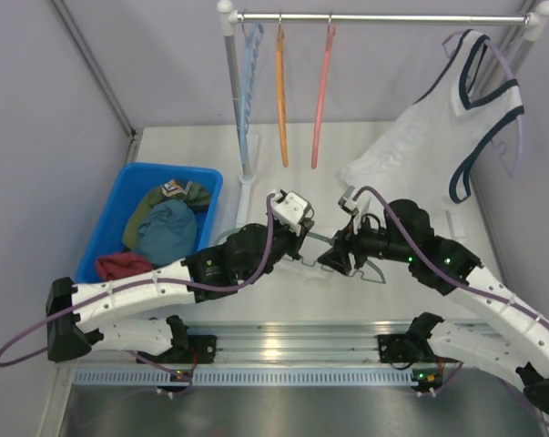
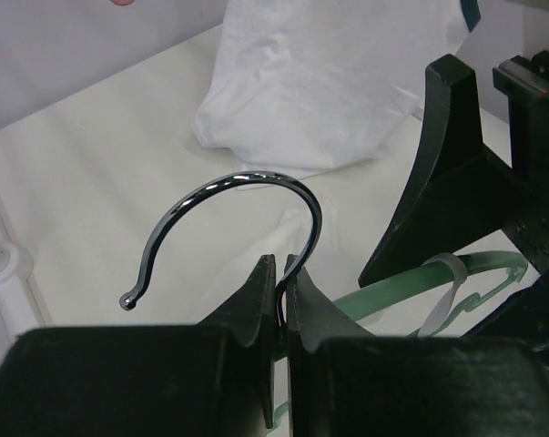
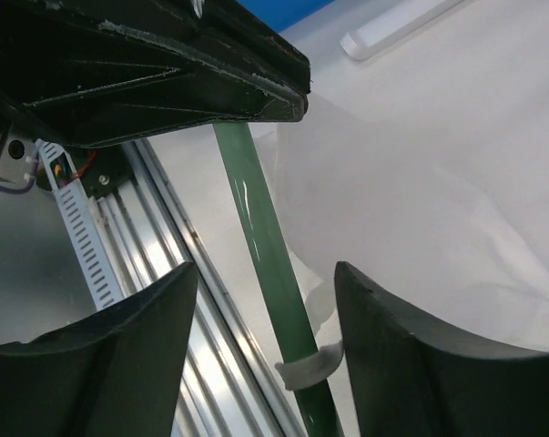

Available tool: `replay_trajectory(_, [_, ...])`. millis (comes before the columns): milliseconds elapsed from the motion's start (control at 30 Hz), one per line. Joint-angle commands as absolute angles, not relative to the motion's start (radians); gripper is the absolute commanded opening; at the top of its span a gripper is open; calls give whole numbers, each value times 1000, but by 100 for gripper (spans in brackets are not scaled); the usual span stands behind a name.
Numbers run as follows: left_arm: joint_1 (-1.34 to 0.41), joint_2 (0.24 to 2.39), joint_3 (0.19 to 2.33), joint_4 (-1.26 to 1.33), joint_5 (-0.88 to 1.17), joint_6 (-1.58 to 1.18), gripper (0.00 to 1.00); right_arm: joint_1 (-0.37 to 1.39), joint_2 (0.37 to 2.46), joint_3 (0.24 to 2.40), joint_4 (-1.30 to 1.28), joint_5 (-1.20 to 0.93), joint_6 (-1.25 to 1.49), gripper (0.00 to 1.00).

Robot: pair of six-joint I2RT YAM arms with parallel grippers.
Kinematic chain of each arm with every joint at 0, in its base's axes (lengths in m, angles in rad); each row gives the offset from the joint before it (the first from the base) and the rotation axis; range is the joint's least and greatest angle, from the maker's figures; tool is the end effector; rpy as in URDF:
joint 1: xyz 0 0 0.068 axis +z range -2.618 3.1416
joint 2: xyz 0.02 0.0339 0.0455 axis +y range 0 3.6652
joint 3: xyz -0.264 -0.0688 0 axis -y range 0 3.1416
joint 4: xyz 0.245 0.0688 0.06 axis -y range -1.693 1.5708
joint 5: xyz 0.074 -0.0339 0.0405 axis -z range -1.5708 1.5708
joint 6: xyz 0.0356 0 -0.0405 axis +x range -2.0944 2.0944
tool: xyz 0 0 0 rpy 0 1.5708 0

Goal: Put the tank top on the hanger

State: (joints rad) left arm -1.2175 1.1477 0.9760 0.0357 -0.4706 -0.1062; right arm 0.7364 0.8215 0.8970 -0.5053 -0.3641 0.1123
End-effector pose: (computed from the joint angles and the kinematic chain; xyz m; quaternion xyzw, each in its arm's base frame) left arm 0.1079 -0.2459 0.3571 0.2563 0.7034 -0.2543 0.6123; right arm 0.1230 0.1286 0.3404 -0.3472 0.7577 0.3575 0.4213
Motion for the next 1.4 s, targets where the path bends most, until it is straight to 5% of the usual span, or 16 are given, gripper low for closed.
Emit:
replay_trajectory(0, [-1220,1118,1005,86,-462,-110,0,794,834,927,-477,-252,83,58])
replay_trajectory(167, [-1220,1118,1014,77,-457,-110,0,808,801,899,-454,-219,92,47])
replay_trajectory(433, [-1220,1135,1031,74,-454,-114,0,815,802,867,-434,-221,107,10])
replay_trajectory(600, [-1221,1144,1043,71,-454,-114,0,819,790,848,-420,-221,115,32])
replay_trajectory(733, [-1220,1147,1051,71,-456,-115,0,822,784,839,-417,-215,120,36])
replay_trajectory(967, [-1221,1155,1055,63,-456,-120,0,822,776,836,-410,-210,132,1])
replay_trajectory(1167, [-1220,1166,1065,51,-483,-129,1,831,752,821,-393,-219,141,0])
replay_trajectory(1367, [-1220,1177,1083,35,-488,-140,40,836,715,811,-373,-196,158,0])
